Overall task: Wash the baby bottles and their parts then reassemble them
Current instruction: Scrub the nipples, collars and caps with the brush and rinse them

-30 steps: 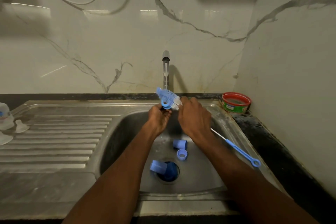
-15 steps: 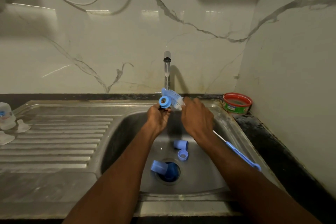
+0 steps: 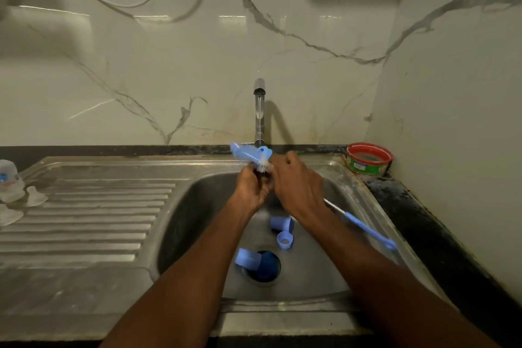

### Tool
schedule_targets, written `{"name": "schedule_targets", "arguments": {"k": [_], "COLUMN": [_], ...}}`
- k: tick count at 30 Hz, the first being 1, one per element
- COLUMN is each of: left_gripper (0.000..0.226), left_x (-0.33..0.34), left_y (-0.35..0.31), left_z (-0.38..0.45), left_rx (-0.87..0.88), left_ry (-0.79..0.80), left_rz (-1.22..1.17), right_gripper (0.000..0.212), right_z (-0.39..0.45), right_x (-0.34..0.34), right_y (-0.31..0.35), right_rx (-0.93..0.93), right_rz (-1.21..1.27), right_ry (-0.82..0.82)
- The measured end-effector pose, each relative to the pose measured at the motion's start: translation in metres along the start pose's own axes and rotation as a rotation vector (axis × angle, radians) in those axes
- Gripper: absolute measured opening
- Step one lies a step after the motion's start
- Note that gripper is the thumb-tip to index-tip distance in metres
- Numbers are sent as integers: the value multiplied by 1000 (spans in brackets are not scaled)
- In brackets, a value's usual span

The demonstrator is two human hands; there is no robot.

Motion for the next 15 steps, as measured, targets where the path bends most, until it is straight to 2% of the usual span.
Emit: {"name": "schedule_targets", "arguments": {"k": [4, 8, 12, 15], "left_gripper": [32, 32, 32, 33], "left_x": [8, 5, -2, -4], "left_y": [6, -4, -16, -12], "left_z": [-1, 2, 4, 2], "left_rx": [-4, -8, -27, -61], "left_ry": [-52, -115, -106, -39], "left_rz": [98, -50, -90, 7], "right_gripper": [36, 30, 20, 25], "right_z": [8, 14, 5, 6], "right_x": [-8, -5, -1, 6], "right_y": [3, -16, -26, -16], "right_rx": [34, 114, 8, -165], "right_rz": [-81, -59, 10, -58], "right_ry": [-91, -145, -226, -143]}}
Point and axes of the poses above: each hand's wrist, its own z-axis towards the middle knuckle, its own x-axis out of the palm, y = z × x, the point moved 3 cm from there along z, towards the middle knuckle, and after that the axes turned 6 degrees about -z, right-handed, at the moved point
